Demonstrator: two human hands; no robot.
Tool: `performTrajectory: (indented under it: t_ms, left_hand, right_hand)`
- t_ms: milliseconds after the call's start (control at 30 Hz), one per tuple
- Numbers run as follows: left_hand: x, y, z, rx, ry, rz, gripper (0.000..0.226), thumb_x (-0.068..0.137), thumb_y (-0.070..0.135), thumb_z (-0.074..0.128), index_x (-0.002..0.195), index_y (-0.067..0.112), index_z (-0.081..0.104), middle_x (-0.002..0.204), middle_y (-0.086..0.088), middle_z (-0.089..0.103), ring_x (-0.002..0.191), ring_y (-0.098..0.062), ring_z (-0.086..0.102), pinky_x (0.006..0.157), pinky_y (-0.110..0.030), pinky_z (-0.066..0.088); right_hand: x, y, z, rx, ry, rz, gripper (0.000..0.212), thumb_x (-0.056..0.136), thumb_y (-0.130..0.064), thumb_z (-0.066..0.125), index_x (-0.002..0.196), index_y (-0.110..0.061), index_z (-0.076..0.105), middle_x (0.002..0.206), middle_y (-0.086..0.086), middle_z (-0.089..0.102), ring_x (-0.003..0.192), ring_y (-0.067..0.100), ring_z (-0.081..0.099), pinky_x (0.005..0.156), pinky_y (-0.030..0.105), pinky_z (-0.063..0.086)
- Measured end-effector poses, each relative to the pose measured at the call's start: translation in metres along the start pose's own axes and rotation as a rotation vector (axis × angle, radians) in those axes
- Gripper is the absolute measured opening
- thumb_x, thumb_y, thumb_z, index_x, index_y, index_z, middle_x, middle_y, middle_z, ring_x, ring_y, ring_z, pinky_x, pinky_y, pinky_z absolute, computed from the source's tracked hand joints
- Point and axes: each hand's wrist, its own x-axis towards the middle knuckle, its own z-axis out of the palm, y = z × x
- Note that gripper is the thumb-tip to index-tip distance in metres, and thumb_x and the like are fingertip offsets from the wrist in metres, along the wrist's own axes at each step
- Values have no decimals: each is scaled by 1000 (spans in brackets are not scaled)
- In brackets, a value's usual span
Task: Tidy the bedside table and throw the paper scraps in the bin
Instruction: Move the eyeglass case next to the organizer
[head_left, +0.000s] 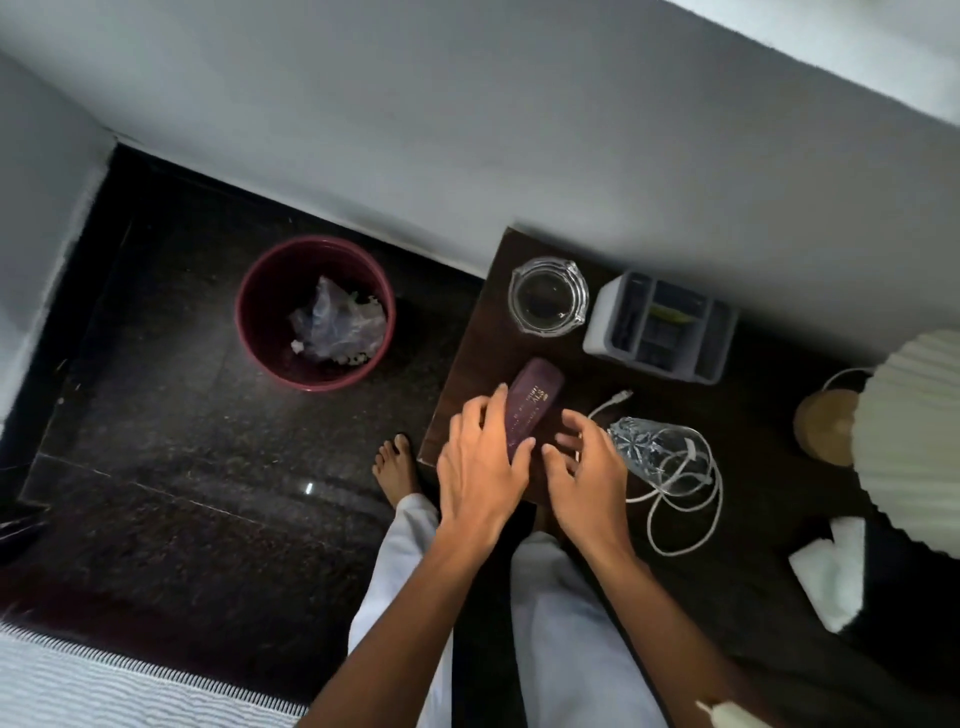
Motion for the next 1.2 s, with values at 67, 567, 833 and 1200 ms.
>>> performTrajectory:
  t_ms: [67, 567, 833, 1200]
  left_hand:
    - [11, 2, 3, 103, -21, 22, 77, 89, 50, 66, 154, 22, 34, 143, -3, 49, 125, -25, 52, 92, -42, 53]
    - [59, -7, -6, 486, -135, 401, 72, 81, 25, 75, 147, 30, 46, 141, 3, 57, 120, -26, 56, 91, -44, 48]
    - [50, -24, -16, 144, -11, 191, 90, 74, 26, 86, 152, 24, 43, 151, -7, 43, 138, -28, 39, 107, -42, 43]
    - [42, -18, 4, -564, 192, -413, 40, 97, 19, 68, 135, 11, 63, 127, -7, 70, 113, -13, 67, 78, -4, 44]
  right_hand:
    - [7, 3, 1, 59, 10, 40, 42, 96, -5, 61, 137, -13, 55, 134, 3, 57, 111, 4, 60, 78, 0, 48]
    - [29, 9, -1, -267, -40, -80, 65, 95, -26, 68, 153, -23, 39, 150, 11, 39, 130, 29, 52, 109, 40, 45]
    - [29, 13, 3, -269, -34, -15, 54, 96, -29, 65, 147, -25, 47, 141, 9, 48, 121, 30, 58, 105, 42, 47]
    - [32, 8, 1, -174, -13, 8, 53, 97, -26, 65, 147, -25, 48, 135, 10, 53, 119, 26, 57, 105, 37, 45]
